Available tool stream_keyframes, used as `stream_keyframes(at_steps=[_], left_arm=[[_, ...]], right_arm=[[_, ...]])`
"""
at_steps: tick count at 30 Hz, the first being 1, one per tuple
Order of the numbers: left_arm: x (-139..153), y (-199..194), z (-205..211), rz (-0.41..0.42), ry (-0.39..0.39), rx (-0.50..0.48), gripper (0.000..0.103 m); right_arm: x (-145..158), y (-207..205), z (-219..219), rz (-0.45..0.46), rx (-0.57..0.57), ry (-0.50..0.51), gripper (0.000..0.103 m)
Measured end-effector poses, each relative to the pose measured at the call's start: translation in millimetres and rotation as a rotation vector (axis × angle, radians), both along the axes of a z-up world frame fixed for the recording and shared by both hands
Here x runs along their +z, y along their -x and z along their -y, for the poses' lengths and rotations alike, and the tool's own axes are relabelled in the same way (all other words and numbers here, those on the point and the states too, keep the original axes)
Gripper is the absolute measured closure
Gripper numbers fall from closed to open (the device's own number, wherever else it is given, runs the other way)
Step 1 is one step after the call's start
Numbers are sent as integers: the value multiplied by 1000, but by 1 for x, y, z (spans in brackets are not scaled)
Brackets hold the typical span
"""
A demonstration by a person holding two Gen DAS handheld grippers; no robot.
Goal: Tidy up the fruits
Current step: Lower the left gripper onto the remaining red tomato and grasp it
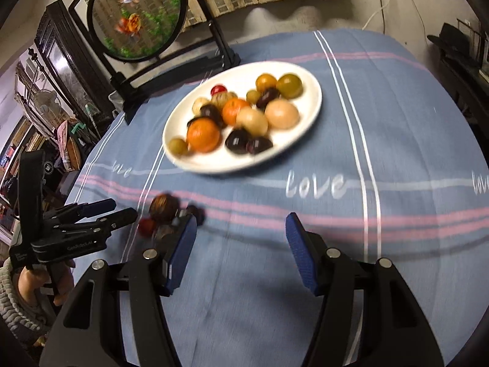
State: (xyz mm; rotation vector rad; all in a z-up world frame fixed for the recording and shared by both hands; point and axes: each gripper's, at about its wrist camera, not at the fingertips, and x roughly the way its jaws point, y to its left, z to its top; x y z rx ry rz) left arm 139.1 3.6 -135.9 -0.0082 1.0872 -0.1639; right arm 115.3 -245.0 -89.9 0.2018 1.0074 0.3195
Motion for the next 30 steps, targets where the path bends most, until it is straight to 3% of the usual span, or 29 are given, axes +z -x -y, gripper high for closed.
stream_keyframes(at_steps=[4, 10, 15, 21, 25, 30], left_arm=[[-5, 21, 5, 8, -11, -37, 34], [-13, 18, 4, 7, 6, -41, 36], [-17, 11, 1, 7, 11, -31, 46], [-19, 3, 7, 11, 22, -62, 48], [-21, -5, 12, 12, 43, -79, 61], [-23, -4, 8, 4, 77, -86, 63]], right_arm=[[-3, 27, -5, -33, 22, 6, 42], [4, 45, -3, -31, 21, 14, 41], [7, 51, 6, -26, -12, 12, 41], [3, 53, 13, -49, -36, 1, 40], [4, 53, 11, -46, -31, 8, 40], [3, 51, 9, -56, -23, 8, 40]])
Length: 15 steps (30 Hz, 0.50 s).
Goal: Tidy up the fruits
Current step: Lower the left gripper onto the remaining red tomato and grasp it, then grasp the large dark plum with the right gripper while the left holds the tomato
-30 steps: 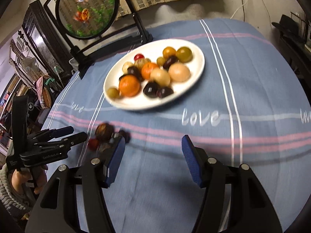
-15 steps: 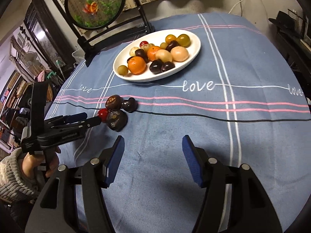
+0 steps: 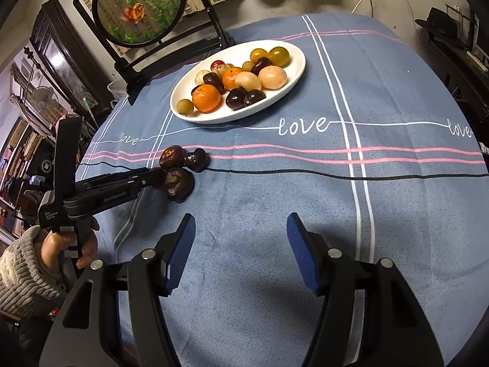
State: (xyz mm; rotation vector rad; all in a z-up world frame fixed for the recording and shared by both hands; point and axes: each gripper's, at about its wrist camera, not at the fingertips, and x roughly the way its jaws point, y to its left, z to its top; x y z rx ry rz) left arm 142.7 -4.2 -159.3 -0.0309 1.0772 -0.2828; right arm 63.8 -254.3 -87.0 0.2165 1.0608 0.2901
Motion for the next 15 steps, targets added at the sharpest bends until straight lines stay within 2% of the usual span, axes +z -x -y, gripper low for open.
stream_keyframes(at_steps=[6, 11, 15], left_arm=[[-2, 3, -1, -8, 10, -8, 63], [-4, 0, 2, -14, 26, -18, 70], [-4, 3, 0, -6, 33, -17, 71]], right_arm=[[0, -1, -5, -4, 20, 8, 40], [1, 0, -7, -6, 24, 14, 40], [1, 0, -8, -9, 26, 17, 40]])
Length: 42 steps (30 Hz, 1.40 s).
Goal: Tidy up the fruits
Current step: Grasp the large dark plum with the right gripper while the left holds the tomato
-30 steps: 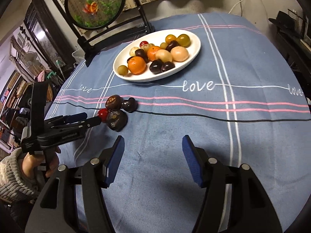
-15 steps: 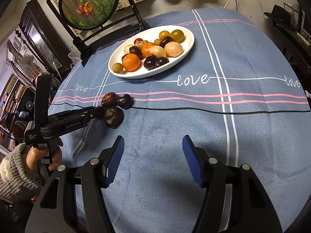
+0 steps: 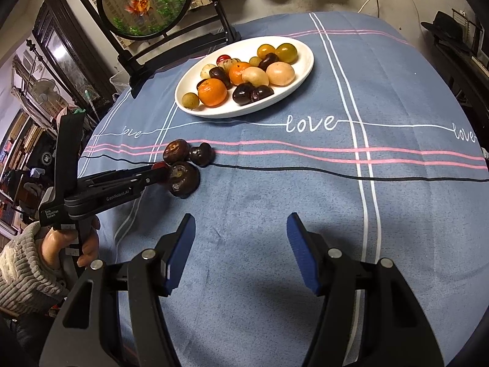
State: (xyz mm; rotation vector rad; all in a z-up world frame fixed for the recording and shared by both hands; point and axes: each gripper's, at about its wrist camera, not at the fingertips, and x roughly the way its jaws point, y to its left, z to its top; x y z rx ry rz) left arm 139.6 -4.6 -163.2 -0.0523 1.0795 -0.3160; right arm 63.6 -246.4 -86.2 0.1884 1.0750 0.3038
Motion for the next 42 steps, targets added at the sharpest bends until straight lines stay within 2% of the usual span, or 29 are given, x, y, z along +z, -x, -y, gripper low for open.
stream_keyframes(at_steps=[3, 6, 11, 15, 21, 26, 28, 30, 37, 42], left_arm=[[4, 5, -7, 5, 1, 19, 71], [11, 15, -23, 15, -1, 52, 71], [17, 39, -53, 24, -29, 131, 71], [16, 56, -71, 16, -32, 195, 71], [15, 75, -84, 4, -27, 256, 71], [13, 83, -88, -10, -29, 279, 71], [12, 85, -87, -14, -31, 283, 71], [11, 86, -87, -18, -33, 283, 71], [13, 87, -82, -16, -36, 270, 71], [16, 82, -68, -5, -31, 221, 71]], right_arm=[[0, -1, -4, -3, 10, 3, 40], [-1, -7, -20, 2, 65, 15, 40], [-16, -34, -67, -9, 193, 44, 40], [-30, -58, -94, -32, 237, 65, 40], [-45, -69, -118, -51, 291, 81, 42], [-52, -73, -123, -38, 298, 106, 47], [-56, -77, -121, -50, 292, 102, 53], [-58, -78, -117, -46, 284, 88, 55], [-58, -74, -113, -42, 293, 75, 58], [-52, -52, -101, -39, 291, 84, 58]])
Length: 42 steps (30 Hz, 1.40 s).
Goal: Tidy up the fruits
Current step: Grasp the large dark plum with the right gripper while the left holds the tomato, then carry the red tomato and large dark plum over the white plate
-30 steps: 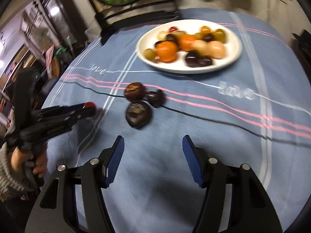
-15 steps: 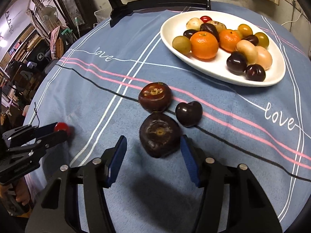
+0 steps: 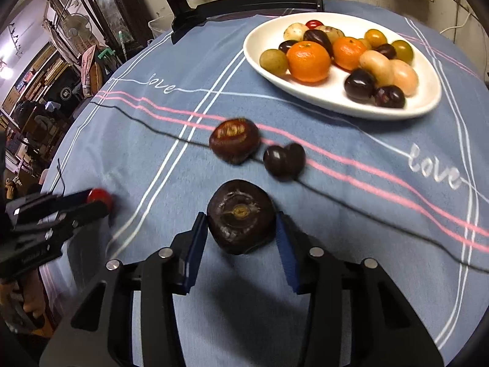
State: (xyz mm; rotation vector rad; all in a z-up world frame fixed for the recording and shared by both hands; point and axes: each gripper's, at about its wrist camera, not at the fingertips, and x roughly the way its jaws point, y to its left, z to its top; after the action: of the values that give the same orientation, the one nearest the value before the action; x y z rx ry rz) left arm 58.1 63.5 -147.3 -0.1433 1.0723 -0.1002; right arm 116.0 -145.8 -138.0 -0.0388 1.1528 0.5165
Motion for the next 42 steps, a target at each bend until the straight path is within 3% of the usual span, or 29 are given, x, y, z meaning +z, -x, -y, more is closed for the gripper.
stream_keyframes(at_steps=[13, 21, 30, 42], left_arm=[[13, 1, 69, 40, 10, -253, 71], [29, -3, 87, 80, -42, -295, 71], [51, -36, 90, 125, -69, -266, 71], [68, -106, 104, 168, -91, -242, 71]], right_arm=[[33, 67, 93, 69, -243, 9, 58], [64, 83, 103, 149, -257, -4, 58], [80, 64, 101, 169, -229, -19, 58], [101, -11, 103, 235, -208, -64, 58]])
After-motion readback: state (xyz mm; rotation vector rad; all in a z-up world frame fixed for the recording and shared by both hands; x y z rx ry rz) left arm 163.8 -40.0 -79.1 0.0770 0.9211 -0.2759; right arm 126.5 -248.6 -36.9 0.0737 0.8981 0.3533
